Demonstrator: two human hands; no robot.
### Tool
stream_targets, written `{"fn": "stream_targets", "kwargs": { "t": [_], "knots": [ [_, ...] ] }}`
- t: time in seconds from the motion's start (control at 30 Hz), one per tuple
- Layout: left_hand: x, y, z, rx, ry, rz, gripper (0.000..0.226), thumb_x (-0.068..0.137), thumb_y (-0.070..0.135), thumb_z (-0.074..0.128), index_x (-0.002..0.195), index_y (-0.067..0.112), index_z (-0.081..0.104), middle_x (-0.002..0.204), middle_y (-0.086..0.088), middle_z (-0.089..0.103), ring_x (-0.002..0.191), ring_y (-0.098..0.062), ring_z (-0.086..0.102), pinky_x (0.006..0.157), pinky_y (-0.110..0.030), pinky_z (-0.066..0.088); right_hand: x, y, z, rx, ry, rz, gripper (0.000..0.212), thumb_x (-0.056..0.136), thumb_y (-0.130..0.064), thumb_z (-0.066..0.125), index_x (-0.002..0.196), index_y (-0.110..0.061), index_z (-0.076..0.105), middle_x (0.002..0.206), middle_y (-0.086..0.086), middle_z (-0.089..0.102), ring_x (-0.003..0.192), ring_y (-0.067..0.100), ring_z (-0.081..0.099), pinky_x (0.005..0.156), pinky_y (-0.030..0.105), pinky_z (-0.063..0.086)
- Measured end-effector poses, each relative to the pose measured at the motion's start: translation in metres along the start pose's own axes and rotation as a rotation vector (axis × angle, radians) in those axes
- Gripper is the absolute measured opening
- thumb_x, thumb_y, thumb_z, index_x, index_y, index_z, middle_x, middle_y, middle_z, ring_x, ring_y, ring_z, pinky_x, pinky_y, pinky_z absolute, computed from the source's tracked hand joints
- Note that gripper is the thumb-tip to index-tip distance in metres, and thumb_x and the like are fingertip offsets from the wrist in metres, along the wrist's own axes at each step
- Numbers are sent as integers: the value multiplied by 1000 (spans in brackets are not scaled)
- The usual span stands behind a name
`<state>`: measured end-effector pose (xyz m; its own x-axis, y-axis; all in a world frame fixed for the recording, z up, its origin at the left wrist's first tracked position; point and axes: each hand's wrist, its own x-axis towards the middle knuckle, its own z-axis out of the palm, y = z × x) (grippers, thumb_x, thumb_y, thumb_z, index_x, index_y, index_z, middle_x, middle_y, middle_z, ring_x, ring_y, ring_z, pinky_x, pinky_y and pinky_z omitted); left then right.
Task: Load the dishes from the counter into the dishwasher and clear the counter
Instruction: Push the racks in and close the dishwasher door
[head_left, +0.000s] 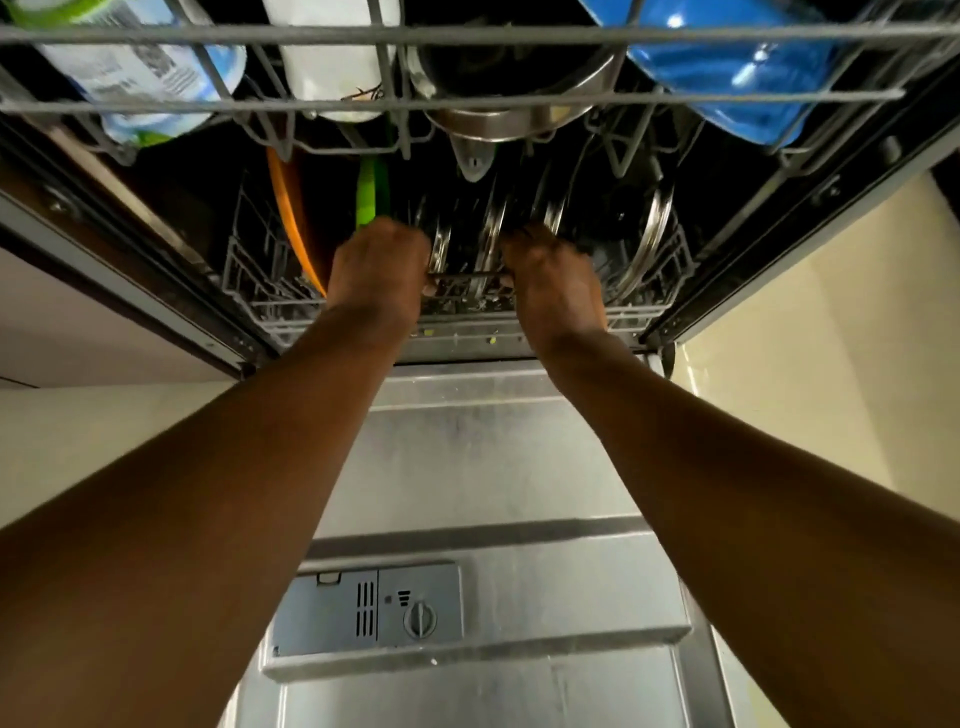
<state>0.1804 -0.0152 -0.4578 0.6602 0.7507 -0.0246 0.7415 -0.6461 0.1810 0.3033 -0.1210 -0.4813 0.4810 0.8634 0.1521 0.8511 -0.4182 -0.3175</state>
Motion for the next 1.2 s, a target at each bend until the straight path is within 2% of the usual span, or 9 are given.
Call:
{"fn": "stream_targets", "kwargs": {
  "t": [0.17, 0.3, 0.47, 0.63, 0.7, 0.77, 0.9, 1.13, 1.2],
  "knots": [
    [2, -3, 0, -41, 14, 17, 15, 87, 11, 68, 100, 5, 70, 103, -20, 63, 99, -36, 62, 85, -44, 51, 3, 6, 7, 40, 3, -4, 35, 97, -11, 41, 127, -18, 57, 128, 4, 57, 105, 27, 60, 74, 29, 42],
    [5, -3, 1, -69, 15, 18, 15, 87, 12, 68, 98, 4, 71, 105, -21, 62, 100, -37, 61, 84, -43, 49, 4, 4, 8, 50, 54, -27, 24, 95, -8, 46, 112, -15, 61, 107, 4, 61, 91, 23, 62, 66, 24, 43],
    [-5, -6, 8, -97, 84, -1, 16, 88, 12, 66, 101, 4, 71, 104, -19, 65, 99, -35, 63, 86, -43, 52, -4, 4, 11, 37, 102, -34, 25, 92, -2, 50, 110, -14, 60, 109, 8, 63, 89, 25, 63, 68, 32, 49],
    [-41, -6, 18, -43, 79, 8, 35, 99, 12, 49, 132, 5, 53, 114, -22, 60, 107, -36, 59, 87, -43, 50, -18, -9, -3, 38, 105, 29, 27, 93, 0, 50, 116, -11, 60, 119, 8, 60, 96, 22, 62, 64, 17, 33],
    [-90, -12, 47, -47, 131, 89, 56, 97, 20, 53, 147, 7, 32, 123, -22, 57, 110, -33, 56, 87, -39, 49, -54, -13, -3, 142, 212, 29, 33, 90, 3, 52, 119, -11, 60, 122, 6, 57, 97, 14, 58, 67, 11, 38],
    [-159, -16, 78, -81, 148, 141, 57, 93, 18, 61, 143, 5, 39, 123, -20, 57, 109, -31, 56, 88, -38, 49, -114, -17, 4, 167, 260, -16, 37, 87, 3, 55, 120, -11, 59, 122, 7, 55, 103, 16, 55, 78, 19, 46],
    [-312, -20, 111, -94, -31, 253, 29, 69, -5, 76, 95, 7, 71, 94, -13, 66, 88, -32, 64, 78, -42, 56, -258, -28, 20, 153, 26, -63, 24, 80, 2, 61, 102, -9, 62, 103, 10, 59, 88, 27, 55, 71, 38, 48],
    [-483, -13, 130, -89, -431, 66, 40, 64, 13, 86, 100, 9, 70, 94, -7, 66, 80, -25, 65, 67, -35, 56, -465, -38, 22, 67, -438, -65, 54, 81, -26, 71, 131, -15, 54, 129, 10, 55, 114, 27, 55, 94, 39, 47],
    [-516, -6, 138, -49, -533, 60, 63, 67, 32, 85, 118, 5, 63, 110, -13, 65, 96, -30, 65, 81, -40, 55, -508, -36, 22, 37, -571, -69, 71, 77, -39, 74, 138, -17, 47, 141, 11, 48, 124, 29, 51, 101, 42, 45]
  ]
}}
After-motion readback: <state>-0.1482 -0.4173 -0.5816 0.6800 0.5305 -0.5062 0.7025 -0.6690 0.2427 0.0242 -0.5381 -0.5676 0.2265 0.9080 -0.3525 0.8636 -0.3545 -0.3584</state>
